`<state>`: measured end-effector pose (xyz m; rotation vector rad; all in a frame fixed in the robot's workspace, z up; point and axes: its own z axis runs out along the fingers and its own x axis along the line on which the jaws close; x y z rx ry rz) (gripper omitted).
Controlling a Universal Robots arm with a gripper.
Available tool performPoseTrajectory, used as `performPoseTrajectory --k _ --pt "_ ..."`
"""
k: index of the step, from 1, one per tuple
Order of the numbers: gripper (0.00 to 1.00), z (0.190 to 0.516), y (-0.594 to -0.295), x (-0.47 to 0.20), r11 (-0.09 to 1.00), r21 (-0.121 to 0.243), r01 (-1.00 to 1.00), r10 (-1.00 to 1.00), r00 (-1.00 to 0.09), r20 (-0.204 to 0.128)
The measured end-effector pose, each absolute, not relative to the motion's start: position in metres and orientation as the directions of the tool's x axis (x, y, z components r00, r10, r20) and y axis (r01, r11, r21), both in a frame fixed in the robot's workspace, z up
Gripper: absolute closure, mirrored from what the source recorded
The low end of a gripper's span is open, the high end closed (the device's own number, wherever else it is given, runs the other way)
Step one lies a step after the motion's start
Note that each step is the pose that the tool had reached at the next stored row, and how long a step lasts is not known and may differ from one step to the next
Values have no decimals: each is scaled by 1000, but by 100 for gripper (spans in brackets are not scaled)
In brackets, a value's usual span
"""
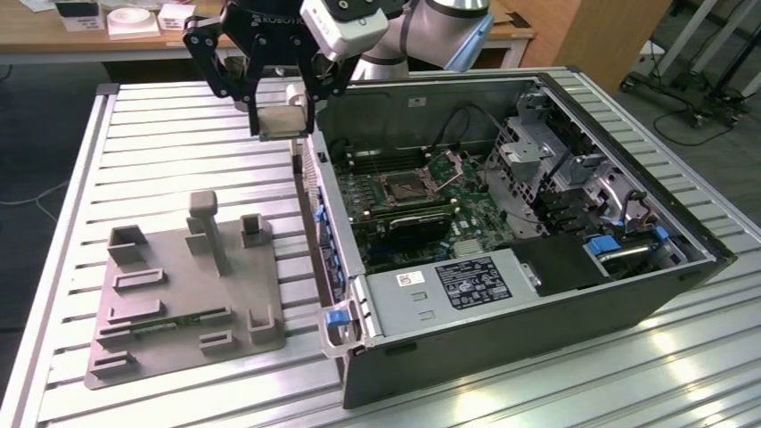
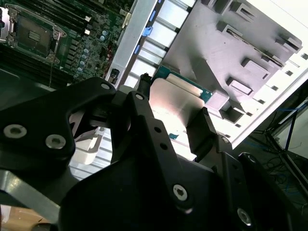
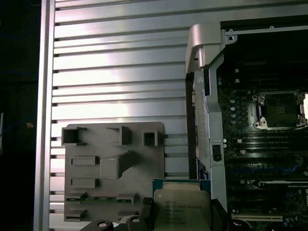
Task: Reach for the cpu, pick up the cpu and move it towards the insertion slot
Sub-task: 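Pick up the cpu and move it towards the insertion slot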
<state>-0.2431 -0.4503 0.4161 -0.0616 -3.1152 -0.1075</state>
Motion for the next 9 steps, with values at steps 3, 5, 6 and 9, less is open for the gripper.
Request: performPoseTrajectory --k 3,5,6,9 --pt "46 416 -450 -242 997 68 40 39 -999 25" --pt "46 416 -450 -241 997 68 40 39 -999 25" --pt "46 416 -450 -241 997 69 40 39 -999 25" --pt "46 416 -450 -240 997 68 40 39 -999 25"
